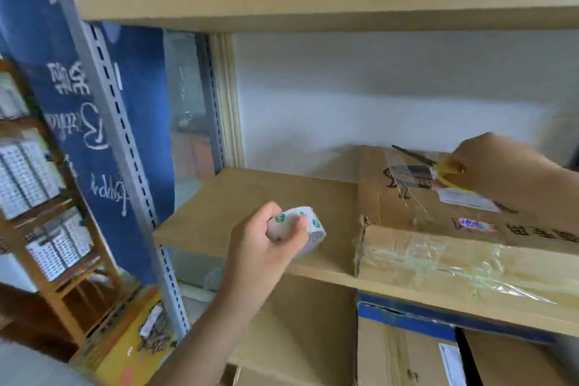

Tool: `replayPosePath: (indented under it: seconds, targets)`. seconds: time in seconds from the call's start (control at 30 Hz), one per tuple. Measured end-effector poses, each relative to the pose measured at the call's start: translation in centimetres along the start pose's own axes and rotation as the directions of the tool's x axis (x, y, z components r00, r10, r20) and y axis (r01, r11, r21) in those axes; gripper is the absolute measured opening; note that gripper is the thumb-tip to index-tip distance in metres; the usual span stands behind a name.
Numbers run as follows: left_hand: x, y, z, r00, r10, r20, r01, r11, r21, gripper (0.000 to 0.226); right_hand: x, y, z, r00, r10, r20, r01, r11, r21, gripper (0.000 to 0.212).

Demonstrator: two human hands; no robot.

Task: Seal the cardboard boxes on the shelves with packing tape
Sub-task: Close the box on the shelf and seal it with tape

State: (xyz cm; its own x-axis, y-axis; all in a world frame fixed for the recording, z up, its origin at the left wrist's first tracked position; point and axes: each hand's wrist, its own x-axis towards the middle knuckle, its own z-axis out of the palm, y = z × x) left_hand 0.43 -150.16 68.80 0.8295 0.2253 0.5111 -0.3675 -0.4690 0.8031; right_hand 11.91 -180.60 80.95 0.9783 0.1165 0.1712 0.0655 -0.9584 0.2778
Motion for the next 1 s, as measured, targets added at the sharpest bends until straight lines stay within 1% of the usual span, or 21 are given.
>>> replayPosePath:
  seconds: [0.03,0.1,0.17,0.2,0.27,0.33,0.37,0.43,0.47,0.5,0.53,0.57,0.6,0.67,0.73,0.77,0.83,0.87,0.9,0.97,1.0]
  targets:
    - [1.6,-1.6,-0.1,0.999,0.043,-0.028,-0.040,0.993,0.110,0.045,0.0,-0.4,-0.1,1.000,0.026,0.013,-0.027,1.000,0.017,0.049]
    - [4.6,-4.7,0.3,0.988,0.155,-0.023,-0.138,0.931,0.339,0.037,1.3,-1.5,1.1,0.994,-0.021,0.107,0.019,1.000,0.022,0.038]
    - [6.5,-7.9,0.9,0.963,0.255,0.087,-0.260,0.800,0.540,0.020,2.6,-1.6,1.6,0.987,-0.043,0.158,0.042,0.999,0.011,0.022]
    - [7.1,-9.3,1.2,0.956,0.247,0.161,-0.293,0.751,0.592,0.011,2.7,-1.6,1.6,0.979,-0.068,0.191,0.075,0.997,-0.027,0.020]
    - [7.8,-11.1,1.1,0.947,0.161,0.278,-0.308,0.703,0.641,0.024,2.4,-1.8,1.1,0.977,-0.130,0.169,0.133,0.991,-0.004,0.023]
    - [8.5,-11.5,0.8,0.939,0.168,0.301,-0.330,0.688,0.646,0.039,1.8,-3.0,0.7,0.992,-0.088,0.091,0.076,0.989,0.129,0.023]
    - [8.7,-10.8,0.6,0.943,0.198,0.268,-0.327,0.703,0.632,0.045,1.3,-3.6,0.8,0.993,-0.069,0.092,0.050,0.980,0.195,0.023]
    - [8.7,-8.5,0.5,0.957,0.255,0.139,-0.289,0.781,0.554,0.049,0.6,-4.8,0.6,0.998,-0.060,-0.004,0.059,0.959,0.277,0.031]
    - [8.3,-7.2,0.6,0.966,0.248,0.075,-0.255,0.857,0.447,0.043,0.0,-5.8,0.2,0.997,-0.052,-0.058,0.068,0.943,0.325,0.032]
    - [7.6,-5.5,0.7,0.983,0.182,0.026,-0.182,0.949,0.258,0.035,-0.9,-7.4,-0.4,0.995,-0.031,-0.098,0.065,0.928,0.367,0.030]
    - [6.8,-3.5,0.9,0.997,0.061,0.039,-0.061,0.998,0.010,0.028,-1.8,-9.2,-0.9,0.991,-0.019,-0.131,0.071,0.909,0.410,0.030]
    - [6.2,-1.6,1.2,0.991,-0.067,0.117,0.090,0.975,-0.201,0.026,-3.0,-11.3,-1.5,0.989,-0.006,-0.151,0.072,0.897,0.437,0.032]
    - [5.8,0.0,1.7,0.969,-0.154,0.194,0.212,0.920,-0.329,0.026,-4.0,-13.4,-2.0,0.985,-0.013,-0.172,0.088,0.895,0.437,0.033]
    - [5.9,1.7,2.8,0.900,-0.330,0.285,0.429,0.791,-0.436,0.024,-5.1,-17.3,-2.9,0.980,-0.031,-0.197,0.108,0.911,0.397,0.026]
    - [7.0,1.8,3.3,0.776,-0.540,0.325,0.629,0.624,-0.464,0.023,-5.1,-19.9,-2.8,0.986,-0.068,-0.151,0.118,0.931,0.347,0.016]
    - [7.6,1.3,3.6,0.736,-0.581,0.347,0.673,0.575,-0.465,0.025,-5.4,-20.6,-2.7,0.989,-0.096,-0.109,0.128,0.930,0.345,0.016]
    - [8.3,-0.3,3.7,0.733,-0.564,0.380,0.680,0.591,-0.434,0.027,-6.5,-21.1,-2.0,0.985,-0.155,-0.078,0.173,0.922,0.346,0.024]
    - [8.3,-1.1,3.8,0.755,-0.540,0.372,0.655,0.642,-0.399,0.026,-7.3,-20.7,-1.5,0.971,-0.174,-0.166,0.221,0.917,0.332,0.022]
    - [8.3,-1.8,3.9,0.786,-0.504,0.358,0.615,0.700,-0.363,0.025,-8.0,-19.8,-1.0,0.926,-0.165,-0.339,0.277,0.908,0.315,0.018]
    - [8.2,-3.4,4.5,0.813,-0.451,0.368,0.553,0.795,-0.247,0.019,-9.2,-16.6,0.1,0.738,-0.095,-0.668,0.374,0.882,0.287,0.015]
    - [8.4,-4.2,4.8,0.823,-0.427,0.375,0.508,0.849,-0.148,0.016,-9.5,-14.5,0.6,0.661,-0.049,-0.749,0.388,0.876,0.286,0.017]
